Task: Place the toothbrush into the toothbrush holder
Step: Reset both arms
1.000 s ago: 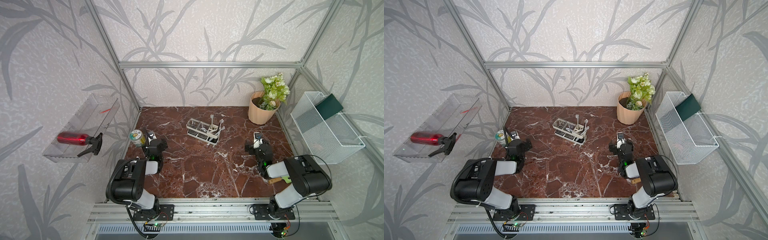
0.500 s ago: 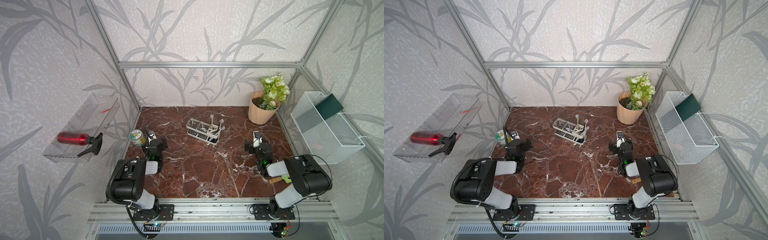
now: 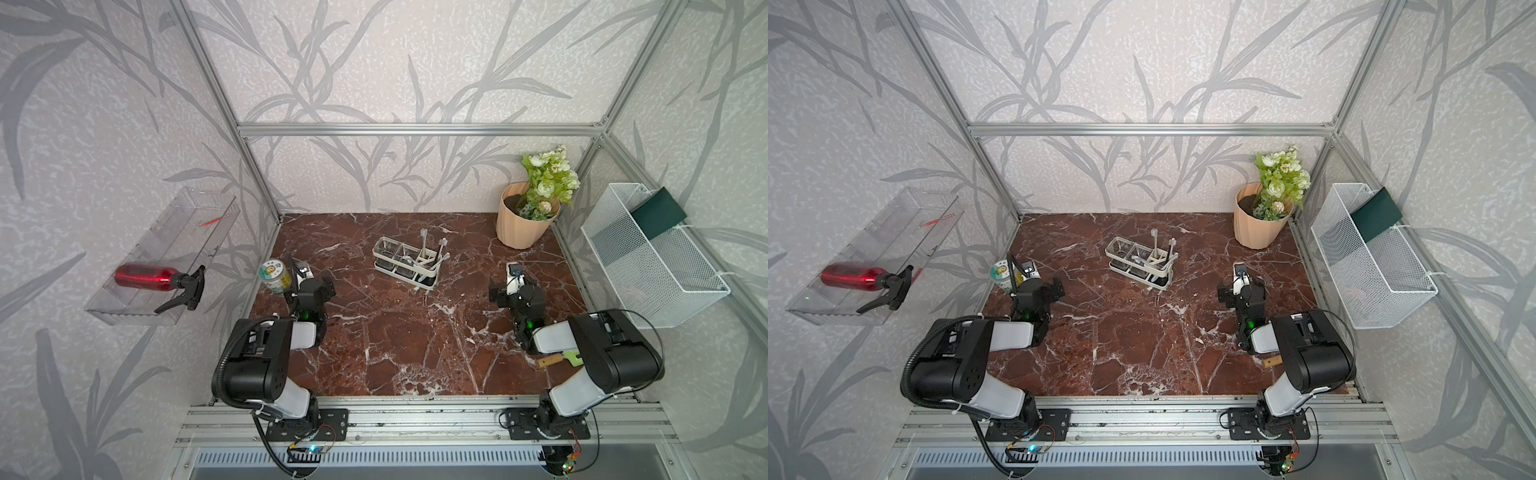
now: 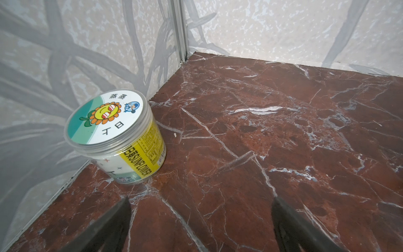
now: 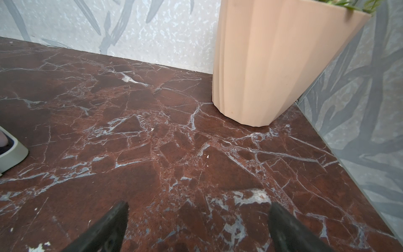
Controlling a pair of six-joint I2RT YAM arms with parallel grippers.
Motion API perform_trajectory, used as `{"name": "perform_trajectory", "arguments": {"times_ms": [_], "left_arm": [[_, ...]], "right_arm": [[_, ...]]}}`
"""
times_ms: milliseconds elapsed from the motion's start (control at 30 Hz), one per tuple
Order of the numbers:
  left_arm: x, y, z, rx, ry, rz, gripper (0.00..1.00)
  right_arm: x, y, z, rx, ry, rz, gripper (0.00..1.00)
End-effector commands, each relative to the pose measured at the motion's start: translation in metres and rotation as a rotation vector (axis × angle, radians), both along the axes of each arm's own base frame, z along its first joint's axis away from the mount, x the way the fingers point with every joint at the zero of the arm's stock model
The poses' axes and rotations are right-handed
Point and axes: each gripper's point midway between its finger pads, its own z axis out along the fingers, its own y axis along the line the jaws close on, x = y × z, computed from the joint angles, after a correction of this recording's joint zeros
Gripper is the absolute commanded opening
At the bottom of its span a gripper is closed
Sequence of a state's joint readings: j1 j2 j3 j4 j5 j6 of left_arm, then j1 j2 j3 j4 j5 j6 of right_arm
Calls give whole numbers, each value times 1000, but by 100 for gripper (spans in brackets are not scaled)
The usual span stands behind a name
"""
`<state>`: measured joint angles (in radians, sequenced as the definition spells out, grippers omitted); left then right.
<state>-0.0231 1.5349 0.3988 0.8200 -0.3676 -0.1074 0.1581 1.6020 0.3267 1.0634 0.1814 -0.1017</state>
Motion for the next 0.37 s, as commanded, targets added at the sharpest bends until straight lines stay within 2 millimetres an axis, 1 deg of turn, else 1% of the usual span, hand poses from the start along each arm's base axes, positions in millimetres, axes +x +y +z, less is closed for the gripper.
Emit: {"name": "perform_trajectory", "arguments": {"times_ms": [0,333], "left_arm": [[1,0,5,13,-14,-5,99],[2,-1,6,10,-15,-13,99]], "right_arm": [[3,1,6,2,-14,3,99],[3,1,6,2,-14,3,99]]}}
